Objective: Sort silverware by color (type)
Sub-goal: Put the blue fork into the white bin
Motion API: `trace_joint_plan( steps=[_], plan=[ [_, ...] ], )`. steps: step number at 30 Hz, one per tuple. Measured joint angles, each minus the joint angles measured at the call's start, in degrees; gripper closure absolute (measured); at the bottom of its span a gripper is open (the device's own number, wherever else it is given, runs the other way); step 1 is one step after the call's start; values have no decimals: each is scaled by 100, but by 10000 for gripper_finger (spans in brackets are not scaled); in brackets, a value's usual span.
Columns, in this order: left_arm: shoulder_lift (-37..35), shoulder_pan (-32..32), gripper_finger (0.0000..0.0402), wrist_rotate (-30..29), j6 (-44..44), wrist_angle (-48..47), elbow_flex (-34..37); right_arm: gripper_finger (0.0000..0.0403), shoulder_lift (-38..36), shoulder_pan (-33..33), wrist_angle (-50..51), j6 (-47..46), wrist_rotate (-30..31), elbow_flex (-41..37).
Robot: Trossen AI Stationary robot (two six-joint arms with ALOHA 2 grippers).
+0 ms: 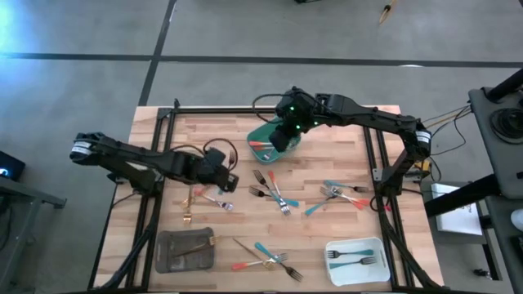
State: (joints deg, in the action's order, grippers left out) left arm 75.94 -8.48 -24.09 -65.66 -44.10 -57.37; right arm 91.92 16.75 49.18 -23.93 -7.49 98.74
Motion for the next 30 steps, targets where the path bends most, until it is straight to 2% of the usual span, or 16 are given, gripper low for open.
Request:
trace_joint_plan(
  steps=[7, 21, 30],
  plan=[
    [-2, 535, 401, -697, 557, 12, -566, 330, 0, 0, -995, -935, 2, 0],
    [153, 1398, 402, -691, 2497, 492, -1537, 330, 2, 2, -2188, -839, 6, 0],
    [376, 1570, 401, -643, 2961, 472, -1888, 316, 2, 4, -2576, -472, 147, 0]
  ],
)
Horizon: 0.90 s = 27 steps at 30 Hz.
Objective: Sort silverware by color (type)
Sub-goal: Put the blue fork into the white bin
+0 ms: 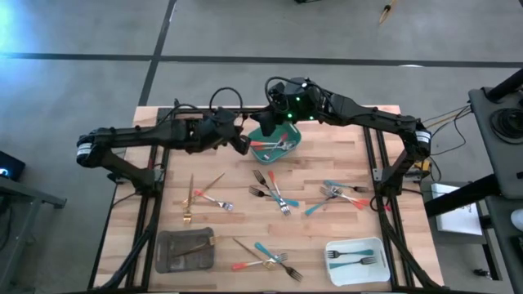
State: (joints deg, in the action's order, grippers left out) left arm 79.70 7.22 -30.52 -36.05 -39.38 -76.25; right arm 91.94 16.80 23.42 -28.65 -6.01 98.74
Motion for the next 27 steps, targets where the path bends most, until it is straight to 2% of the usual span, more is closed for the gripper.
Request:
trace_joint_plan(
  steps=[8, 11, 15, 27],
  plan=[
    [-2, 90, 401, 176, 47, 182, -27, 271, 0, 9, 6, 18, 19, 0],
    [-2, 88, 401, 278, 113, 240, -93, 264, 0, 9, 4, 22, 196, 2],
    [-2, 88, 401, 299, 185, 339, -169, 266, 0, 10, 3, 37, 455, 2],
    [-4, 90, 401, 428, 411, 641, -282, 277, 2, 11, -259, 26, 511, 2]
  ],
)
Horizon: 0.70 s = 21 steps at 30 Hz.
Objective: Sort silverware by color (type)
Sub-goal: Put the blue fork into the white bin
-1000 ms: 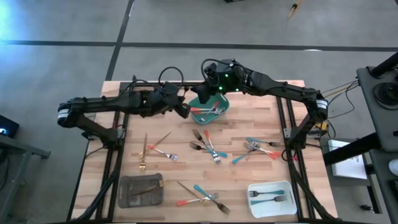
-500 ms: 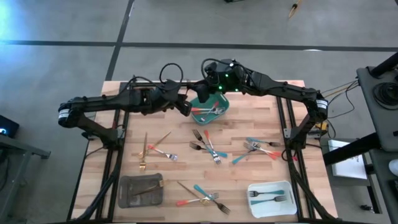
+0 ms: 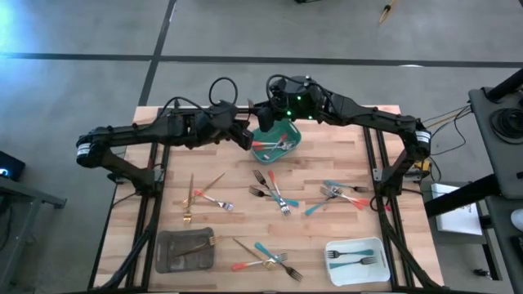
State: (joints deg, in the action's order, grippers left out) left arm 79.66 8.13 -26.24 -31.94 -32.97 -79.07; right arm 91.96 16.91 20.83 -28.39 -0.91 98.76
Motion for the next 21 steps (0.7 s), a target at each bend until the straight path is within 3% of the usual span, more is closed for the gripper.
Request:
trace_joint_plan(
  steps=[8, 17, 21],
  plan=[
    [-2, -5, 401, 147, 146, 183, 0, 290, 0, 0, -101, -6, 249, 2],
    [-3, -3, 401, 144, 146, 192, 0, 385, 0, -2, -82, 22, 290, 2],
    [-11, -5, 401, 131, 156, 203, 0, 392, 7, 4, -60, 90, 297, 2]
  ],
)
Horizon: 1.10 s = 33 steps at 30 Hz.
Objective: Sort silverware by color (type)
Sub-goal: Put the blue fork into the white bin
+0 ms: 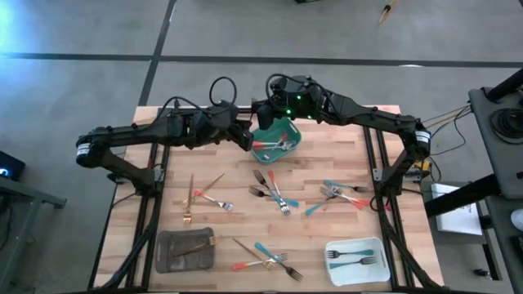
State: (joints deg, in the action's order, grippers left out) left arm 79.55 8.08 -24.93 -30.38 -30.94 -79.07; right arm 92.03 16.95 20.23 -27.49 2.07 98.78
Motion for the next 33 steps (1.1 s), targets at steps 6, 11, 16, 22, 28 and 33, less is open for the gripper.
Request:
trace_joint_plan(
  steps=[6, 11, 16, 22, 28, 33],
  plan=[
    [-20, 0, 401, 6, 421, 60, 0, 394, -2, 38, 86, 146, -31, 1],
    [-55, 61, 401, 4, 648, 23, 2, 394, -42, 216, 377, 184, -107, 7],
    [-84, 156, 401, -9, 666, -179, 2, 395, -193, 369, 1053, 433, -73, 2],
    [-85, 153, 401, -11, 721, -189, 2, 395, -318, 418, 1248, 441, -61, 6],
    [-87, 151, 401, -4, 760, -676, 4, 395, -515, 410, 2711, 819, -739, 4],
    [-90, 151, 401, -4, 714, -1255, 4, 395, -826, 35, 4571, 1425, -1436, 4]
  ],
)
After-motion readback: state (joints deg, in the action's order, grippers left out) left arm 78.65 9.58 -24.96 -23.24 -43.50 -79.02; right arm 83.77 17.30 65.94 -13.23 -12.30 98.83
